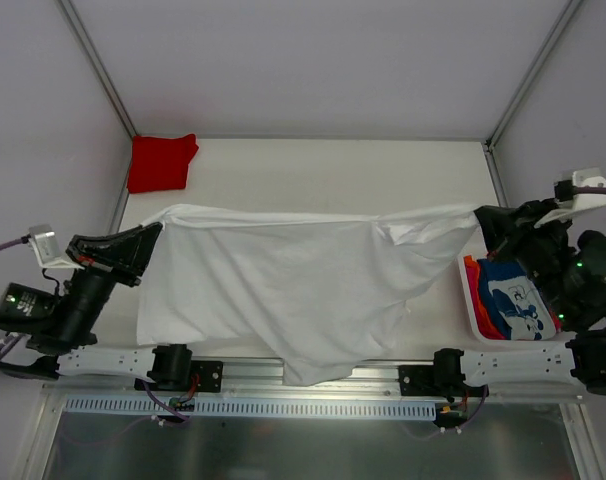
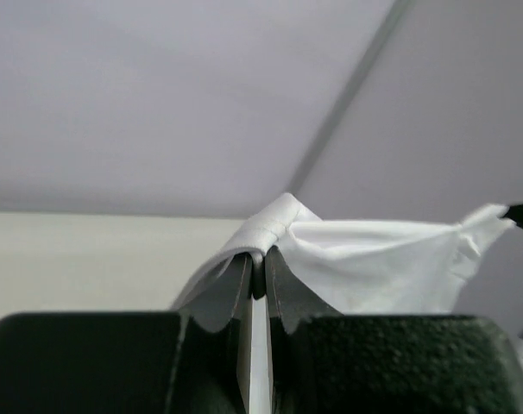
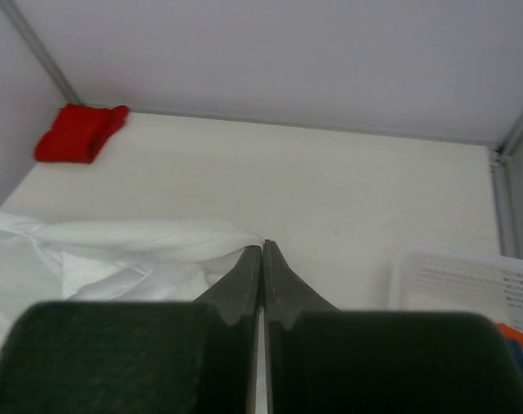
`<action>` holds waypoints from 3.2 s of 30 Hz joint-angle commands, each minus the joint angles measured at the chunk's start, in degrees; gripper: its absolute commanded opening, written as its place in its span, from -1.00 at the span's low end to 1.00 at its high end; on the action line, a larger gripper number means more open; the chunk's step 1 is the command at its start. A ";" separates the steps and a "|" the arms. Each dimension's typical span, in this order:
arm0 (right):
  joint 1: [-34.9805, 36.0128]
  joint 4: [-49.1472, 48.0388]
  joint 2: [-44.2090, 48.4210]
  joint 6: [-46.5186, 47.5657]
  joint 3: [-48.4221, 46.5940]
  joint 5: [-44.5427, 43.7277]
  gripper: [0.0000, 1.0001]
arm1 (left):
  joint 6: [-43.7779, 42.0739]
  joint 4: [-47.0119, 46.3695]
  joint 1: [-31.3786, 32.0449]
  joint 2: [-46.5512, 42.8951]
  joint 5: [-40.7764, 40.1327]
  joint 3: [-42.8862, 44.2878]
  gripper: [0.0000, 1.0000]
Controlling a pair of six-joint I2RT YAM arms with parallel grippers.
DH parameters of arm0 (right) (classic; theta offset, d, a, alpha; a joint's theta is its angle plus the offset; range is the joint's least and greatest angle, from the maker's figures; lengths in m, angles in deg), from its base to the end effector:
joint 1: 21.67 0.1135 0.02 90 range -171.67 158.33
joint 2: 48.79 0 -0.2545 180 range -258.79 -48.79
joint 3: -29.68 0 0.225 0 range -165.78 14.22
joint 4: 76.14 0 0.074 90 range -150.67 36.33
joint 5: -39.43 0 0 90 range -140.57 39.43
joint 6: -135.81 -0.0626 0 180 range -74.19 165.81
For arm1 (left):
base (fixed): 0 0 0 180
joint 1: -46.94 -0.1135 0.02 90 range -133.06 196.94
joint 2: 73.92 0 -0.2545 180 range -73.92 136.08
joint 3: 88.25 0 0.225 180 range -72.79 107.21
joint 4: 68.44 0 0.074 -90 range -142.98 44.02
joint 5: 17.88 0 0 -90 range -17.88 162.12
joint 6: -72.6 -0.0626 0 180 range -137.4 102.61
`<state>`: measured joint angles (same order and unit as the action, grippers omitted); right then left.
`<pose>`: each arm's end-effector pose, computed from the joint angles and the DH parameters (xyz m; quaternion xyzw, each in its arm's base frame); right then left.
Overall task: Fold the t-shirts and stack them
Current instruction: Flatten the tshirt out
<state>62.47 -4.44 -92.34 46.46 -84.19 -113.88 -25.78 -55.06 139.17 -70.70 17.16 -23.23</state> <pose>0.0570 0.0076 0.4982 -0.1399 0.6970 0.1157 0.6937 0.0533 0.0528 0.4083 -0.0332 0.5331 -0.4323 0.7265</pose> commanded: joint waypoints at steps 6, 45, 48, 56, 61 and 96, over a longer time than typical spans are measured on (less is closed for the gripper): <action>-10.45 -2.70 -7.24 -2.23 6.21 -12.93 -0.99 | -43.09 -54.99 0.32 10.64 -5.96 -15.45 -1.00; -67.26 -27.75 -65.15 0.85 -3.26 40.11 -0.99 | 5.83 -12.33 -76.66 93.88 32.90 24.51 -1.00; -67.79 -27.58 -73.39 1.02 -11.15 39.23 -0.99 | 5.84 -11.63 -77.98 100.21 33.07 29.60 -0.61; -68.76 -22.30 -87.32 1.55 -30.26 35.37 0.98 | 4.69 -7.23 -80.27 115.78 27.98 44.30 0.98; -68.76 -21.78 -83.74 2.96 -30.71 32.55 0.99 | 5.75 -8.29 -79.66 110.08 28.69 44.30 0.98; -42.13 -5.87 -4.36 -21.39 37.77 28.06 0.99 | 33.96 35.13 -46.96 98.37 -2.69 12.14 0.98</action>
<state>19.63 -13.49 -97.74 26.87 -45.81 -83.89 7.34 -22.30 91.65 25.80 18.60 -12.71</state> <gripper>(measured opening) 0.993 0.990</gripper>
